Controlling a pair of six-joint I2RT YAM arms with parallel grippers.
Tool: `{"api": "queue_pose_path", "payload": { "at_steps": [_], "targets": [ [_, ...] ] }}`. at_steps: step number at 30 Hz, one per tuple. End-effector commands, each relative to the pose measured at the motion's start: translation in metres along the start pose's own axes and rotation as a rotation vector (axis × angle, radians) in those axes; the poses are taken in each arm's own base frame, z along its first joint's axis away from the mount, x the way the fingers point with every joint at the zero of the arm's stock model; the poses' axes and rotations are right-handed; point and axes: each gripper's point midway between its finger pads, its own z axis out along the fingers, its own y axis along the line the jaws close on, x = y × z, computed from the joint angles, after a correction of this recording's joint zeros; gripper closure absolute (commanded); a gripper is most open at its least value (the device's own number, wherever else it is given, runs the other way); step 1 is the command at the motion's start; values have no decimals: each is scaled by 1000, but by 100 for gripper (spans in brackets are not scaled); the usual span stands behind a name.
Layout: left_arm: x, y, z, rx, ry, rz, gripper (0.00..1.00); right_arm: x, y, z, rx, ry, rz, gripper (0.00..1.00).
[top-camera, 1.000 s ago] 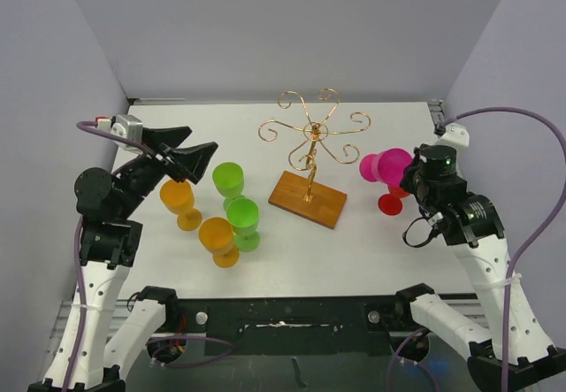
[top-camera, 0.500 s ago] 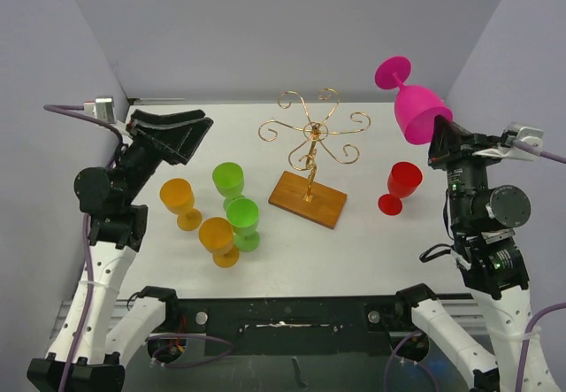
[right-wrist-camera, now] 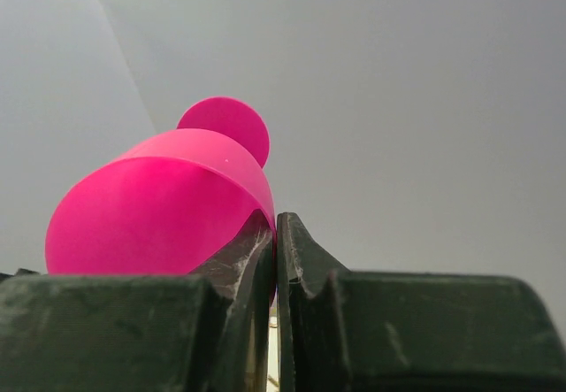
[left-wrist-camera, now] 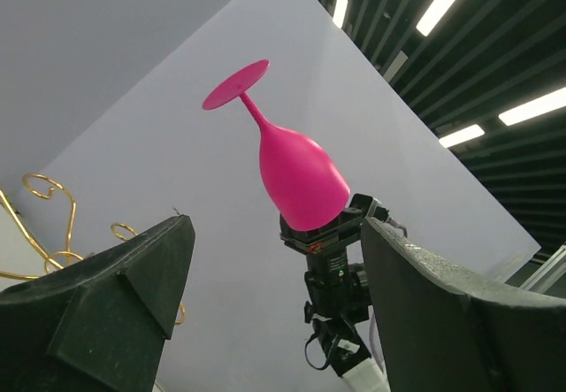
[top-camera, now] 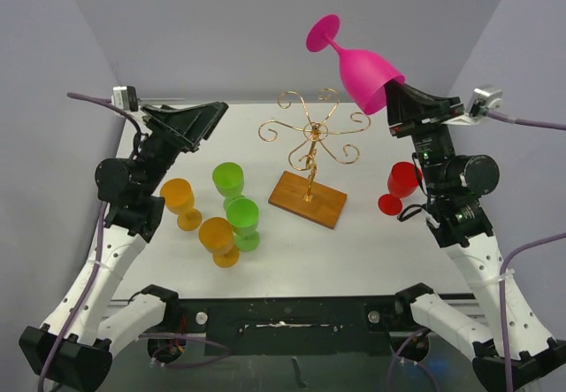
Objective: Place the wine glass upside down on the wine glass rack
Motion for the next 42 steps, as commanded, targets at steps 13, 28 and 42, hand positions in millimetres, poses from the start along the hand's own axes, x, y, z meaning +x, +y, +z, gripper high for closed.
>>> {"api": "queue_pose_path", "payload": {
  "at_steps": [13, 28, 42],
  "targets": [
    [26, -50, 35, 153, -39, -63, 32, 27, 110, 15, -167, -109, 140, 100],
    [-12, -39, 16, 36, -261, -32, 44, 64, 147, 14, -227, -44, 178, 100],
    [-12, -41, 24, 57, -258, -45, 49, 76, 157, 12, -270, -8, 223, 100]
  ]
}}
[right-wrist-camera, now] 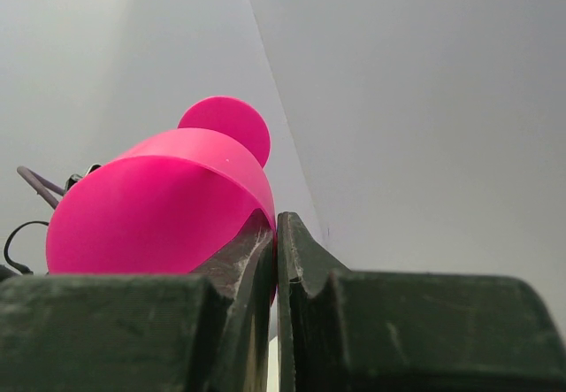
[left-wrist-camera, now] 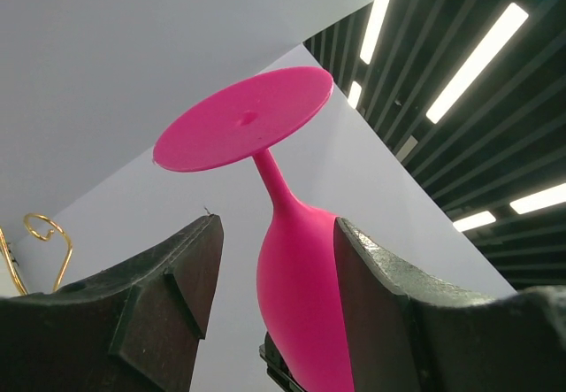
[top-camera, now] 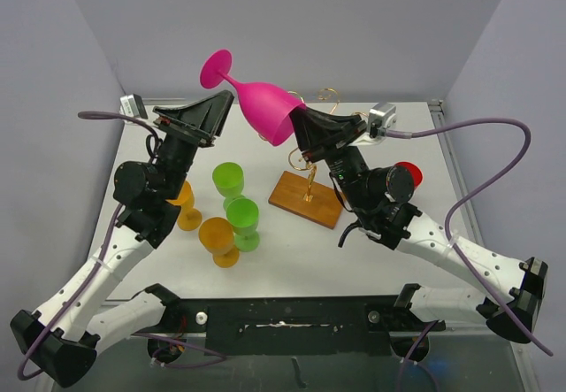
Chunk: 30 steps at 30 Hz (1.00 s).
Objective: Place the wine glass upside down on the wine glass rack
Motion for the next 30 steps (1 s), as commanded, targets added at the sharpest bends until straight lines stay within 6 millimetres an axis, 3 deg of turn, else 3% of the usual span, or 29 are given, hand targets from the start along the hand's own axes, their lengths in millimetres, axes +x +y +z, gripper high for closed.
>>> {"api": "queue_pose_path", "payload": {
  "at_steps": [1, 14, 18, 25, 28, 30],
  "targets": [
    [-14, -43, 3, 128, -42, -5, 49, -15, 13, 2, -45, -59, 51, 100],
    [-20, -45, 6, 99, -64, -25, 61, 3, 22, 4, -92, -14, 94, 100],
    [-23, -45, 6, 95, -81, -33, 69, 4, 25, 2, -109, -4, 111, 100],
    [-31, -52, 7, 113, -113, -55, 74, 5, 32, -6, -147, 15, 138, 100],
    [-32, -54, 7, 121, -118, -52, 81, 6, 33, -8, -153, 26, 138, 100],
    [-33, -55, 7, 121, -121, -42, 92, 7, 33, -9, -153, 33, 141, 100]
  ]
}}
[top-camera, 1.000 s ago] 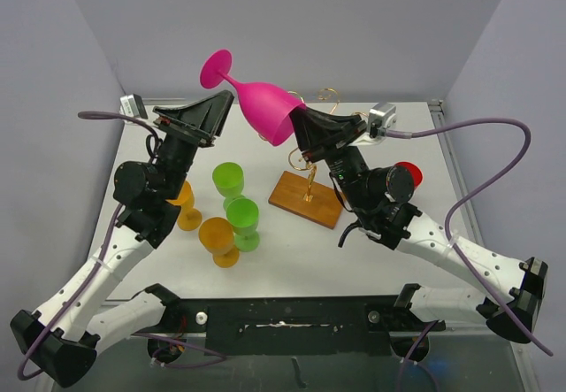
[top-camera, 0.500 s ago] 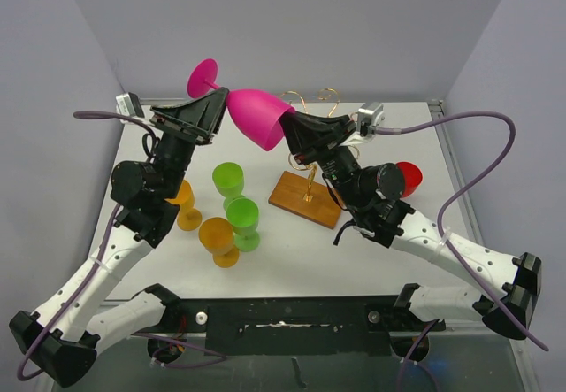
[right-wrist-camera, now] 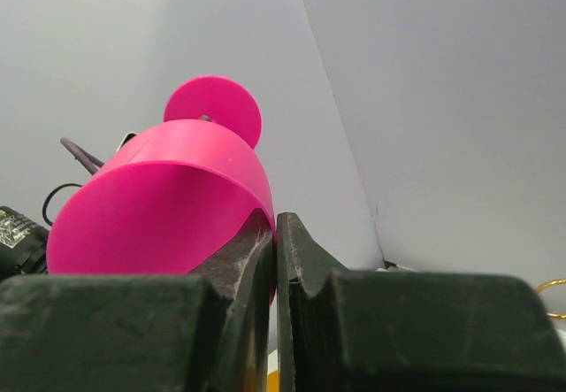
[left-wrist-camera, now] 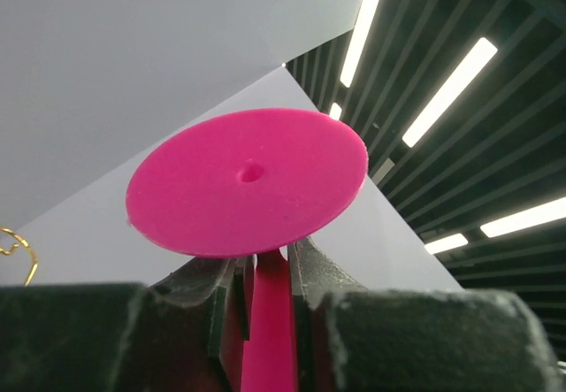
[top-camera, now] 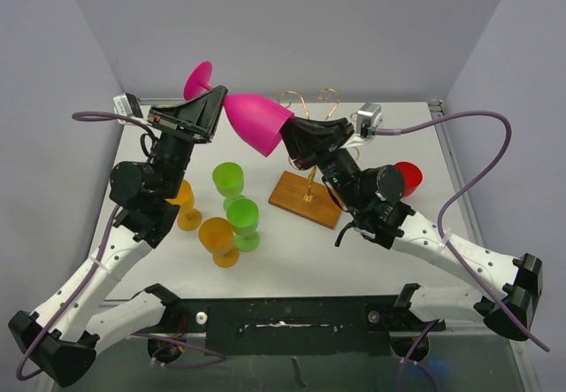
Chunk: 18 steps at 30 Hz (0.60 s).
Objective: Place the wine glass upside down on the wine glass rack
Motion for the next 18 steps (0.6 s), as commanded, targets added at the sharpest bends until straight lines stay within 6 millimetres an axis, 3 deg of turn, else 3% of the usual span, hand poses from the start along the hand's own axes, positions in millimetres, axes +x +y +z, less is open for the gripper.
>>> {"api": "queue_pose_path", "payload": {
  "at_steps": [1, 5, 11, 15, 18],
  "targets": [
    [-19, -46, 3, 117, -64, 9, 97, -14, 17, -7, -65, -19, 31, 100],
    [-19, -45, 3, 117, -64, 27, 100, -17, 18, -9, -66, -10, 34, 96],
    [-20, -47, 1, 120, -66, 95, 100, -19, 14, -17, -39, 15, 35, 70],
    [-24, -49, -3, 106, -70, 235, 100, -14, -4, -33, 56, 63, 28, 55],
    [-27, -47, -9, 84, -61, 407, 100, -6, -20, -46, 145, 124, 23, 50]
  ]
}}
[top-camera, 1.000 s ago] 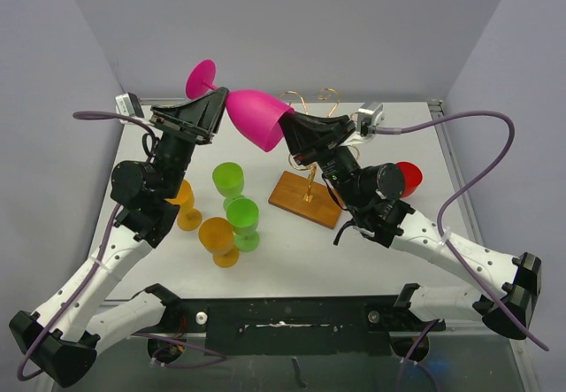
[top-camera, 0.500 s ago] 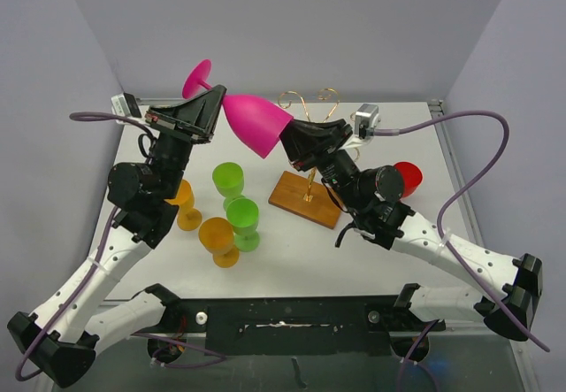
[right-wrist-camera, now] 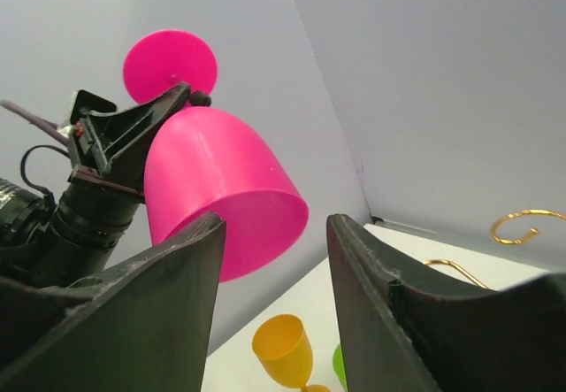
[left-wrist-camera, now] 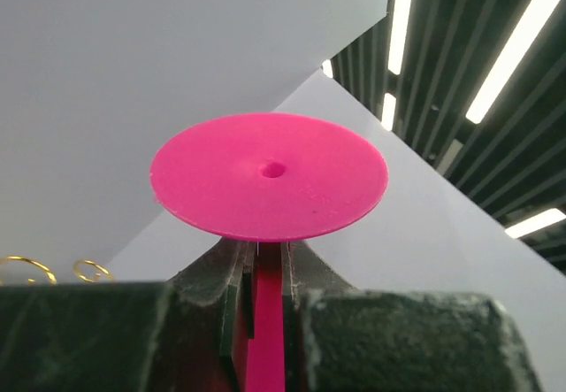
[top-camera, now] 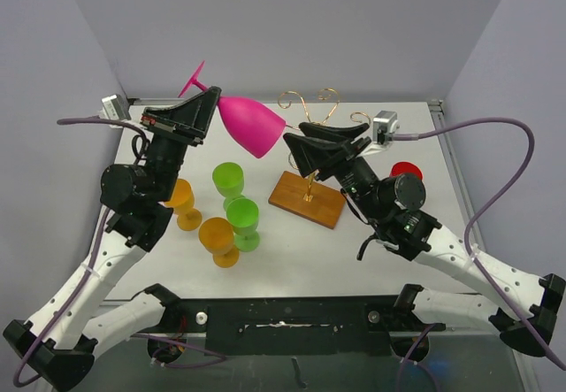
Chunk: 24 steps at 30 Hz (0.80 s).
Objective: Place the wine glass upside down on the wine glass rack
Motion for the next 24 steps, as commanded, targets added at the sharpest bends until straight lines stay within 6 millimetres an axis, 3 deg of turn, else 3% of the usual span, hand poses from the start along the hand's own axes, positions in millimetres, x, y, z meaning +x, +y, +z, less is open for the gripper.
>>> {"api": "queue_pose_path", "payload": {
  "at_steps": [1, 5, 11, 18, 24],
  "targets": [
    [-29, -30, -9, 45, -46, 314, 100, -7, -18, -19, 123, 33, 15, 48],
    [-29, -13, -16, -19, 14, 587, 100, -14, -21, -25, 165, 62, 35, 42],
    [-19, 21, -27, -75, 163, 912, 100, -30, 2, -7, 112, 112, 68, 36],
    [19, 49, -43, 9, 359, 1024, 100, -21, 26, 20, 45, 194, 150, 32],
    [33, 61, -50, 58, 369, 1018, 100, -15, 38, 33, 16, 224, 231, 32]
  ]
}}
